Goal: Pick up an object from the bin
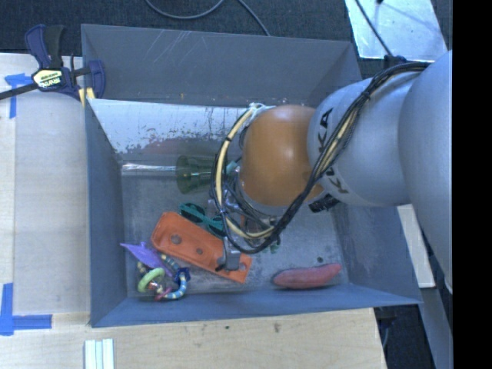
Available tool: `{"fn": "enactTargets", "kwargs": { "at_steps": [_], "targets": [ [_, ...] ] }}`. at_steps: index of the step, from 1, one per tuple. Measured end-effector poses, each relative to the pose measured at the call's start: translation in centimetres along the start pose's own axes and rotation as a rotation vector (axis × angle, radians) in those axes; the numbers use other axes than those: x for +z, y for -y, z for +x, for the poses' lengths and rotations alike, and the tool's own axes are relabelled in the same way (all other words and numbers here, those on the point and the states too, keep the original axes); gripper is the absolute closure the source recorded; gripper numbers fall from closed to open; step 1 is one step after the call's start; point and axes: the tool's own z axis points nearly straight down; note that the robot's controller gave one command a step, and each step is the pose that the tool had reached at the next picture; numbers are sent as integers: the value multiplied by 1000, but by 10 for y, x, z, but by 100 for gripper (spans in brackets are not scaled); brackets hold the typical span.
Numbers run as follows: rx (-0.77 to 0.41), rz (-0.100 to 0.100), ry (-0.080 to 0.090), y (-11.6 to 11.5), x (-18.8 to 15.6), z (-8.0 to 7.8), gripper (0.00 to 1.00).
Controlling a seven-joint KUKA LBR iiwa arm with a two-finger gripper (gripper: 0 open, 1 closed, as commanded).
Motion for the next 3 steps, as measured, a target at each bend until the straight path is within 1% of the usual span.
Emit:
{"fn": "enactTargets", "kwargs": {
  "at_steps": [1, 2, 3],
  "targets": [
    [209, -2, 8, 1, 48, -10, 100],
    [209, -2, 9, 1, 48, -10, 100],
    [213, -2, 10, 19, -47, -12, 100]
  ]
}}
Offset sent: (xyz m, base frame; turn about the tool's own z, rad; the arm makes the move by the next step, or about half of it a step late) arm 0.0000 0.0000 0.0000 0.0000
